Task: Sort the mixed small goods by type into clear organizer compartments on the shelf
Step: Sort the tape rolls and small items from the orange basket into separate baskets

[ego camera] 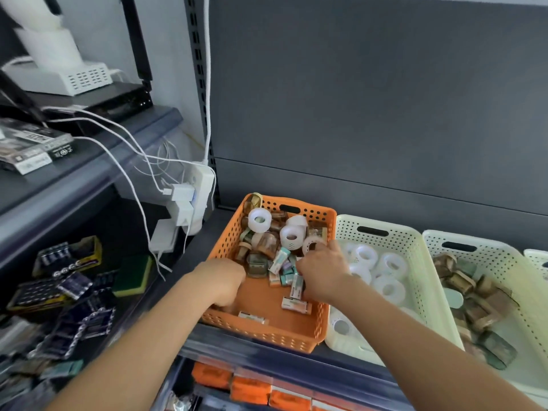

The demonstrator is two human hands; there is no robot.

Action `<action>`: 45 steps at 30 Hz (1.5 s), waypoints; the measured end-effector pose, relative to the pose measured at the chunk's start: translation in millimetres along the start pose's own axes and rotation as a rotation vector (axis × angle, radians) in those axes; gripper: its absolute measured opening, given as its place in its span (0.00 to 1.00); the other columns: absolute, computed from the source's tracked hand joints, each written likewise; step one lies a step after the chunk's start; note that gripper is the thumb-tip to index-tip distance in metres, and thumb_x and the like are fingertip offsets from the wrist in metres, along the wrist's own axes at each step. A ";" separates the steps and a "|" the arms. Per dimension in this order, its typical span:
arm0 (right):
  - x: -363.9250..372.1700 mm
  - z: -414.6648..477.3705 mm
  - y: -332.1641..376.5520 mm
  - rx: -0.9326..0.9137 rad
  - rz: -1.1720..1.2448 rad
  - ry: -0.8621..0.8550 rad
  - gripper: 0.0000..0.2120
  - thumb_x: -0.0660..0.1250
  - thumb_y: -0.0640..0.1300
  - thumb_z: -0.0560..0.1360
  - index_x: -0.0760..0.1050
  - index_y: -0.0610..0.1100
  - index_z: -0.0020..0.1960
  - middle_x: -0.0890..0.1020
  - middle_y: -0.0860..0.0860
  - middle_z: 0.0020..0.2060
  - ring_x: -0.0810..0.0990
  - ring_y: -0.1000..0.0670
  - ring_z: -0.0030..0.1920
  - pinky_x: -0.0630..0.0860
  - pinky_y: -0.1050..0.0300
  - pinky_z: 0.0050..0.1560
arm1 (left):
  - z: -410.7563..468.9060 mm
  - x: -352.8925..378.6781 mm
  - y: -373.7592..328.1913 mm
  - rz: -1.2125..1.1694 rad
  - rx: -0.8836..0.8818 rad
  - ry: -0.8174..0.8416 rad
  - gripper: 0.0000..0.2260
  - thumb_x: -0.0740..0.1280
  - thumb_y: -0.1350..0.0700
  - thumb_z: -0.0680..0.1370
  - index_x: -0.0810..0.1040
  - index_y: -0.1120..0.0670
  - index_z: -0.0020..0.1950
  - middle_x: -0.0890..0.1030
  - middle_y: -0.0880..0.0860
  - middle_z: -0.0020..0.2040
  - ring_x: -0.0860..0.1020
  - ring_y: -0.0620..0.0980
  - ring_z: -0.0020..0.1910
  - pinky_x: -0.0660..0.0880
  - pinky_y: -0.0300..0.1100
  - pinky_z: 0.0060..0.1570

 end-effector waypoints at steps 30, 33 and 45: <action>28.5 -109.0 -112.9 0.704 0.910 -0.647 0.07 0.70 0.46 0.70 0.81 0.56 0.46 0.80 0.57 0.44 0.76 0.57 0.45 0.70 0.66 0.45 | 44.6 -77.3 -152.2 -0.663 0.585 -0.620 0.14 0.64 0.51 0.79 0.68 0.47 0.64 0.75 0.44 0.55 0.70 0.44 0.45 0.62 0.37 0.40; 48.2 -135.9 -144.7 0.781 0.874 -0.649 0.07 0.70 0.46 0.69 0.81 0.53 0.47 0.79 0.56 0.45 0.77 0.54 0.44 0.72 0.61 0.43 | 46.7 -85.8 -201.7 -0.662 0.639 -0.662 0.12 0.66 0.51 0.77 0.71 0.47 0.60 0.73 0.42 0.51 0.69 0.44 0.44 0.61 0.36 0.39; 121.6 -204.1 -229.3 0.608 0.460 -0.111 0.11 0.63 0.47 0.75 0.75 0.53 0.56 0.78 0.50 0.47 0.78 0.47 0.49 0.78 0.54 0.47 | 62.7 -64.9 -344.6 -0.257 0.617 -0.430 0.14 0.62 0.45 0.79 0.80 0.52 0.54 0.80 0.50 0.48 0.78 0.52 0.48 0.75 0.48 0.48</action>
Point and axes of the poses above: each hand's wrist, its own z-axis towards the middle knuckle, its own x-axis out of the palm, y = z × x, the point moved 1 cm from there along z, towards the middle knuckle
